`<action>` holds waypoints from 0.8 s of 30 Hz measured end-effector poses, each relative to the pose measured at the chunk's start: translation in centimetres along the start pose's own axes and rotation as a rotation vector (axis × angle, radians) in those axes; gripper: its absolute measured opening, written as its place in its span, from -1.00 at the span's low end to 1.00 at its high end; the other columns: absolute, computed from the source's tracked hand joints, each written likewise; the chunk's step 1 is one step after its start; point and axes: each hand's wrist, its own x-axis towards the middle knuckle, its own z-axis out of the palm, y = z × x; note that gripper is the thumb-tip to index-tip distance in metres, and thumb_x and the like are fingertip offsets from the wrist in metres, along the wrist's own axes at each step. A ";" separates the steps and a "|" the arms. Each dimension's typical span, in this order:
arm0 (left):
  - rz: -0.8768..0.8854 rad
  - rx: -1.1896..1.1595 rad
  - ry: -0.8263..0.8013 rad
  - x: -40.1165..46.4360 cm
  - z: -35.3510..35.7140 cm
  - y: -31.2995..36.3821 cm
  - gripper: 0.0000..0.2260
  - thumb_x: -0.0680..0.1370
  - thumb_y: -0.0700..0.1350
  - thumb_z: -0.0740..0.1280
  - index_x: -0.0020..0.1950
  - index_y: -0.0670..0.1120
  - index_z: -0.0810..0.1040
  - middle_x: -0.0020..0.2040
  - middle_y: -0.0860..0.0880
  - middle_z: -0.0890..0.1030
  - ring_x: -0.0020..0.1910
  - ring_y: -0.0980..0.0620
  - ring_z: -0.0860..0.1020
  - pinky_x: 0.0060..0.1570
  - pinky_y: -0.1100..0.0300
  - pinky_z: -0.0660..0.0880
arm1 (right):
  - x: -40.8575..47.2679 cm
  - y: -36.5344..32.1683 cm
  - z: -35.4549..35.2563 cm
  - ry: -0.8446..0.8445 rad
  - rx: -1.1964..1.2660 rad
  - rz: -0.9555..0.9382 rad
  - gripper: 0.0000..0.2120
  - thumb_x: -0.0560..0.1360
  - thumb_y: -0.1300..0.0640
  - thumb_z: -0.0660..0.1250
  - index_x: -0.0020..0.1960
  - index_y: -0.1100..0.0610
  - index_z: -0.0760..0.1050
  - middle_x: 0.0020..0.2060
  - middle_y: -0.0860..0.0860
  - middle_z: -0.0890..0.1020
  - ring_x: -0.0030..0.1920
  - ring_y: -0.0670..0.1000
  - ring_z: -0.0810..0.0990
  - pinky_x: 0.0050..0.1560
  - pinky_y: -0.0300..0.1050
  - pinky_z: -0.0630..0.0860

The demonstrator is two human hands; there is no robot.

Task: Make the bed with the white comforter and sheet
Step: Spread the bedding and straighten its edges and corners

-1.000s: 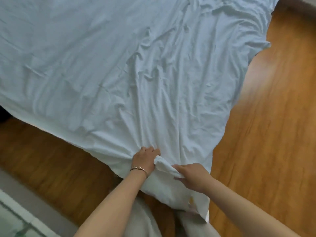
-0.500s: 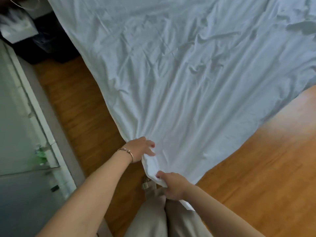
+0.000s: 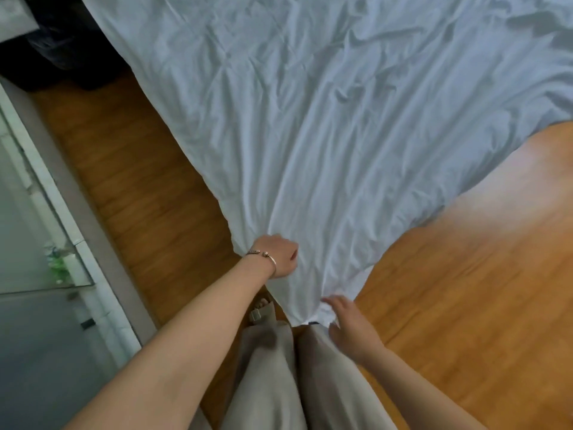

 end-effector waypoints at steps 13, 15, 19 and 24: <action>-0.004 -0.214 -0.033 6.8 -0.7 13.8 -0.71 0.55 0.10 0.20 0.19 0.08 0.58 0.28 0.07 0.43 0.19 0.03 0.46 0.08 0.13 0.44 | 4.1 13.1 -15.1 -0.132 -0.249 0.158 -0.51 0.59 0.21 0.13 0.48 -0.10 0.28 0.39 -0.03 0.40 0.29 0.05 0.44 0.09 -0.06 0.52; -0.006 -0.264 0.020 9.4 -2.5 17.1 -0.70 0.58 0.02 0.18 0.30 0.07 0.49 0.31 0.05 0.42 0.25 0.02 0.43 0.10 0.15 0.40 | 2.7 16.7 -16.9 -0.136 -0.193 0.172 -0.58 0.62 0.16 0.13 0.46 -0.05 0.32 0.35 -0.01 0.41 0.26 0.04 0.46 0.06 -0.09 0.50; -0.068 -0.321 0.160 15.3 -7.0 23.5 -0.59 0.61 -0.05 0.17 0.47 0.01 0.30 0.42 -0.01 0.32 0.35 -0.03 0.36 0.26 0.09 0.37 | 2.3 24.4 -23.3 -0.119 -0.197 0.215 -0.61 0.62 0.14 0.13 0.44 -0.02 0.33 0.40 0.02 0.36 0.28 0.08 0.44 0.12 -0.04 0.50; -0.133 -0.333 0.283 20.9 -11.8 27.8 -0.52 0.59 -0.11 0.20 0.51 0.00 0.22 0.46 -0.02 0.24 0.41 -0.05 0.26 0.30 0.06 0.36 | 5.6 28.5 -32.8 -0.002 -0.194 0.256 -0.58 0.62 0.15 0.15 0.47 0.03 0.29 0.44 0.03 0.32 0.32 0.10 0.43 0.15 0.01 0.52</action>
